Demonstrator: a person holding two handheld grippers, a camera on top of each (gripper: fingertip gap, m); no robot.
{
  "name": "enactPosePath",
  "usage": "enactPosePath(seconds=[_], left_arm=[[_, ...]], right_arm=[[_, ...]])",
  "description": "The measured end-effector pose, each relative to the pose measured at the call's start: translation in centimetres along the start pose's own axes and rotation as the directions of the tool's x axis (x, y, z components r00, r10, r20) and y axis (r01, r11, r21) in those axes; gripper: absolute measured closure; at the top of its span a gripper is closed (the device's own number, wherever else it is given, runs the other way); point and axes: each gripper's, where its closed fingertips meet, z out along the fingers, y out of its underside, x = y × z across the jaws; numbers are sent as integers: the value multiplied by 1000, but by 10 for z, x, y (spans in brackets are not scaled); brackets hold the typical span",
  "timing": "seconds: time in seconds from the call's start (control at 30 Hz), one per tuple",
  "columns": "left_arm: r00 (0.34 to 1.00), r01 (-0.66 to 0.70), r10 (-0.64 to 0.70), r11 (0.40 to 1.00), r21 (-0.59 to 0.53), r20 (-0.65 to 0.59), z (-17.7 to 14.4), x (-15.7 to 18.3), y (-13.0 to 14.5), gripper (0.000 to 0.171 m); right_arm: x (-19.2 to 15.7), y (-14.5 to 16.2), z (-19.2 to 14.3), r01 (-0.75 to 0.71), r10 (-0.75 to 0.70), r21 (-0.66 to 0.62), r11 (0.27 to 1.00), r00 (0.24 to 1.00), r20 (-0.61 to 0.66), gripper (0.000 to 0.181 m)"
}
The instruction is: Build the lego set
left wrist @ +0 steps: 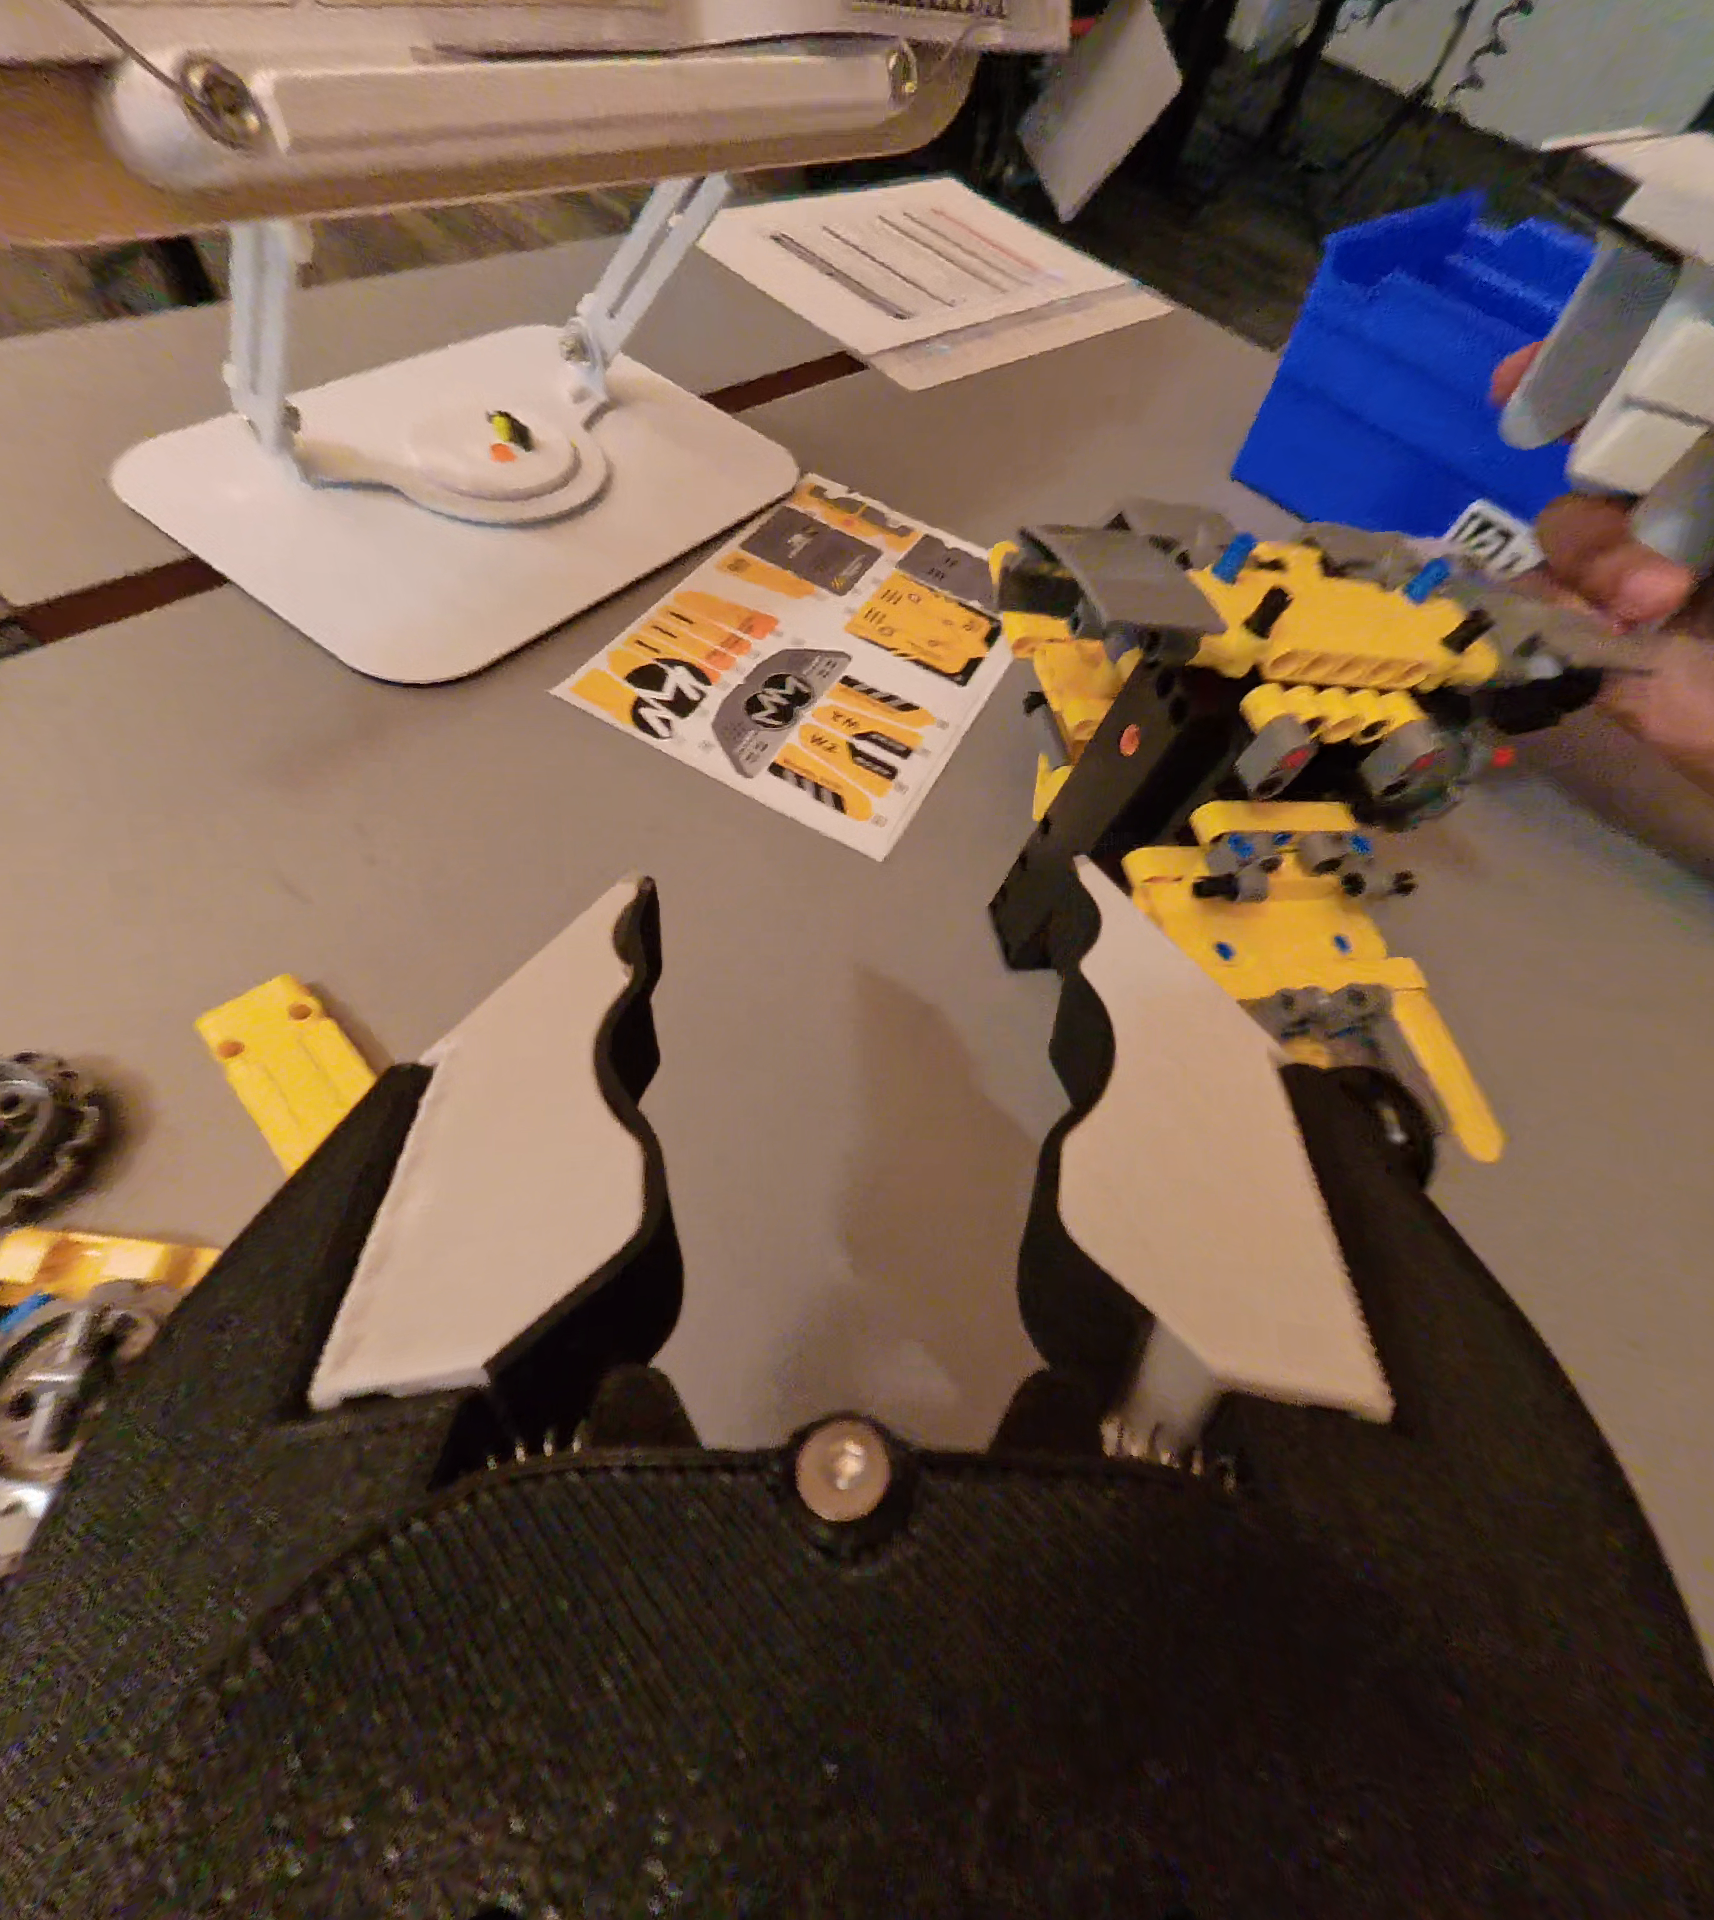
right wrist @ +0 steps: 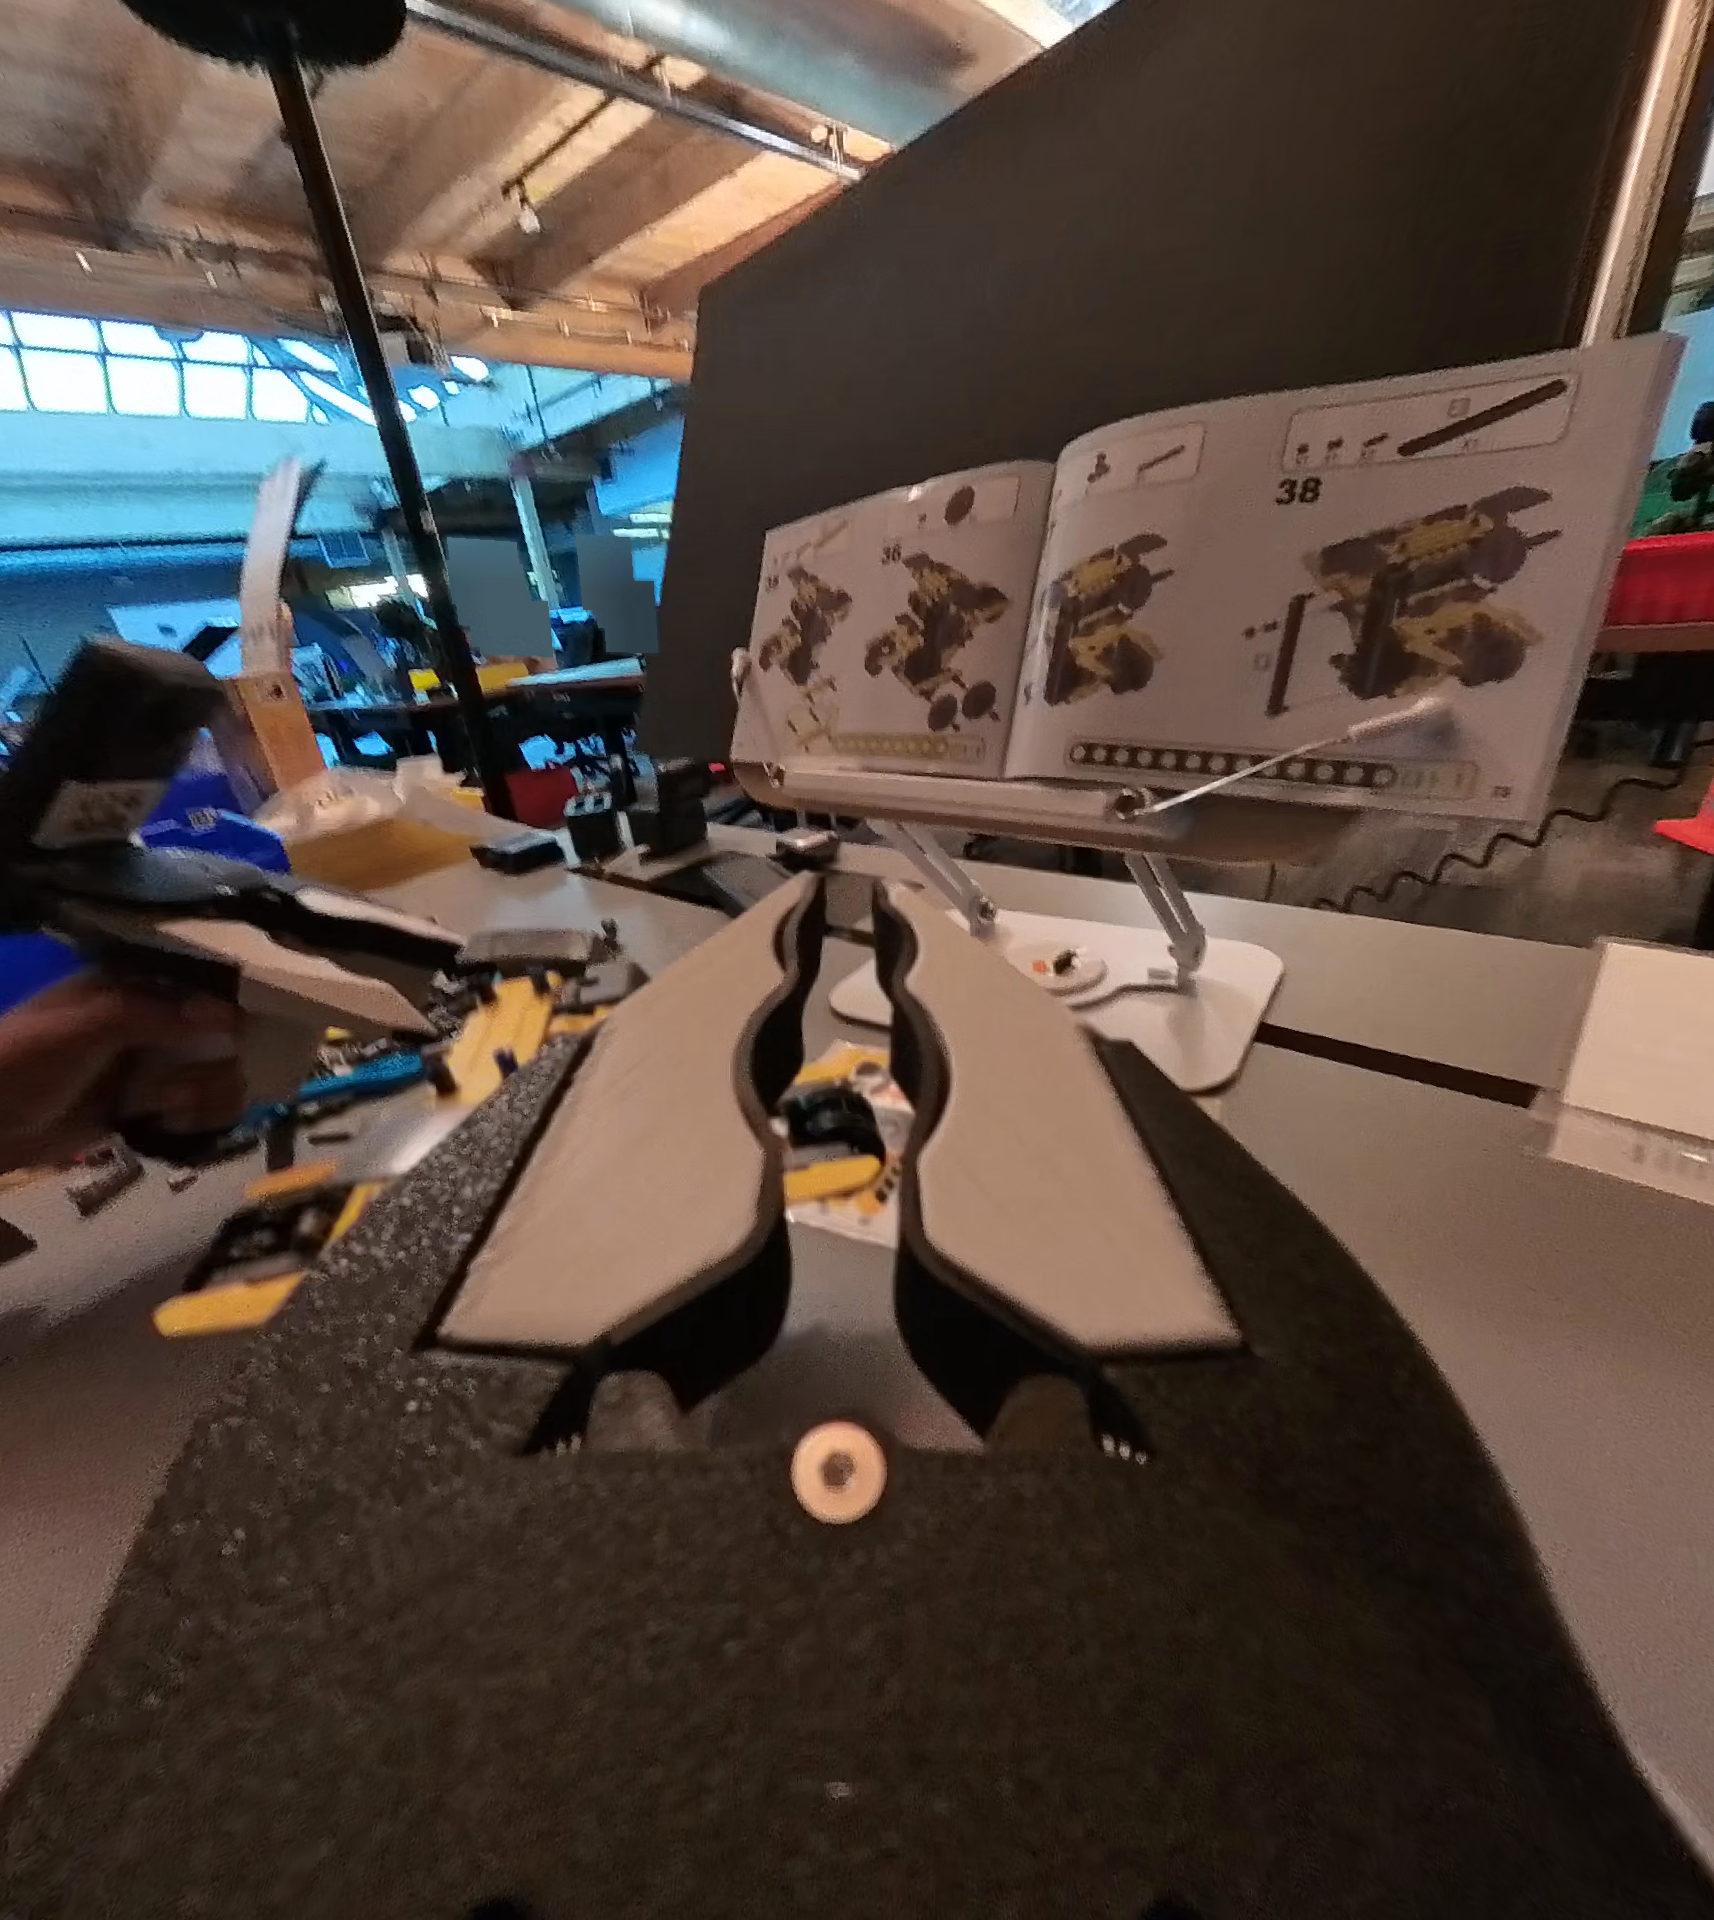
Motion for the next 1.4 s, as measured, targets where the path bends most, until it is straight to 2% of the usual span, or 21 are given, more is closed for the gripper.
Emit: enactPosePath(seconds=[0.1, 0.17, 0.27, 0.33, 0.37, 0.47, 0.63, 0.77, 1.07, 1.27, 1.4], left_arm=[[998, -47, 46, 999, 27, 51, 0, -6, -1, 97], [999, -38, 37, 999, 18, 34, 1, -4, 1, 97], [1000, -8, 7, 999, 41, 30, 1, -5, -1, 101], [1000, 17, -18, 998, 55, 15, -1, -5, -1, 111], [1000, 24, -25, 998, 56, 11, -2, -5, -2, 122], [998, 7, -11, 998, 70, 66, -4, -15, -3, 137], [996, 18, -24, 998, 67, 87, 0, -23, 3, 151], [998, 33, -35, 999, 43, 60, 6, -17, 9, 148], [999, 28, -30, 999, 44, 38, 12, -9, 11, 144], [996, 90, -89, 995, 40, -17, 16, -6, 15, 143], [997, 77, -76, 996, 39, -13, 15, -6, 15, 140]], right_arm=[[9, 21, -5, 17, -21, -89, 996, 999, -43, 174], [23, 42, -5, 5, -29, -179, 984, 991, -129, 178], [28, 66, 0, -33, -14, -273, 961, 986, -168, 177], [26, 78, 2, -65, 7, -315, 947, 984, -181, 177], [25, 83, 4, -78, 16, -332, 940, 983, -183, 178], [23, 98, 7, -57, -19, -390, 919, 982, -189, 177], [18, 95, 7, -22, -50, -388, 922, 983, -174, 171], [15, 96, 7, -14, -53, -387, 922, 985, -161, 165], [20, 97, 6, -112, 61, -376, 920, 987, -146, 149], [19, 99, 6, -110, 60, -389, 915, 989, -139, 146], [19, 100, 6, -108, 58, -394, 913, 989, -138, 145]])
